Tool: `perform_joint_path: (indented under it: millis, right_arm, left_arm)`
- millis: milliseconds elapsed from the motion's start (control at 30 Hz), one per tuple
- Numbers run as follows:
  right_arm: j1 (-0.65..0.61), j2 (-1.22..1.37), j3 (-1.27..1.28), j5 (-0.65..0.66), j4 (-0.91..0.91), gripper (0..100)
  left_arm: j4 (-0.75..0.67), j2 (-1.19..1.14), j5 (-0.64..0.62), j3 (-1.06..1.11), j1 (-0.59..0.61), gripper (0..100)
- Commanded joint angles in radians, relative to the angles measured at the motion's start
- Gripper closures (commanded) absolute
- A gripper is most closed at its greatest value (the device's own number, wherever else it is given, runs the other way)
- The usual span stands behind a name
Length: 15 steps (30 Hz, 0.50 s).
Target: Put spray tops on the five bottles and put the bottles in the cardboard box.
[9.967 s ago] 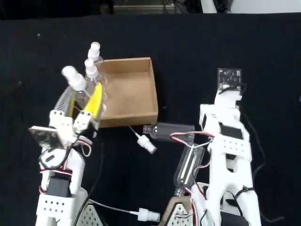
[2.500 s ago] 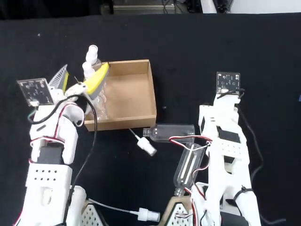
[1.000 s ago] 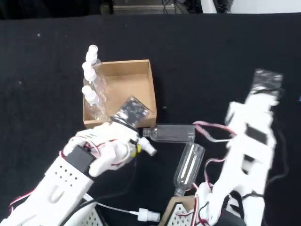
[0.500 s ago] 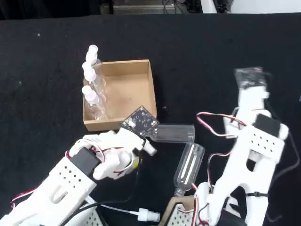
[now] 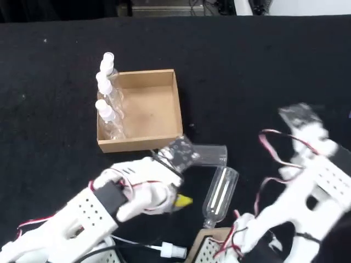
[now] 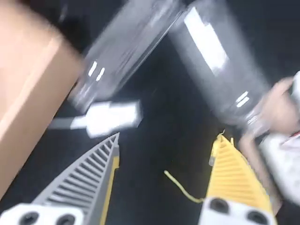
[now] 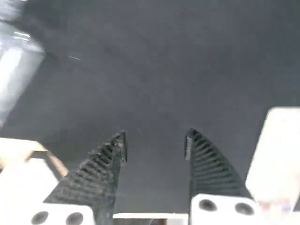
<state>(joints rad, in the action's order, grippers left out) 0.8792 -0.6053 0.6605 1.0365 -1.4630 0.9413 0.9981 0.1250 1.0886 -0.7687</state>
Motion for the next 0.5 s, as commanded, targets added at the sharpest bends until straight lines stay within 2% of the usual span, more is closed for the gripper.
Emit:
perform_joint_path:
  millis: [0, 233, 367, 467]
  right_arm:
    - [0.161, -0.005, 0.013, 0.075, 0.074, 82.5]
    - [0.256, -0.005, 0.045, 0.100, 0.129, 82.5]
    - [0.284, -0.005, 0.045, 0.100, 0.129, 82.5]
    - [0.290, -0.005, 0.047, 0.101, 0.129, 82.5]
  left_arm:
    - [-0.196, -0.072, -0.101, -0.047, -0.117, 71]
    - [-0.374, -0.502, -0.269, -0.263, -0.139, 71]
    - [-0.402, -0.686, -0.353, -0.383, -0.131, 71]
    - [-0.404, -0.761, -0.371, -0.437, -0.130, 71]
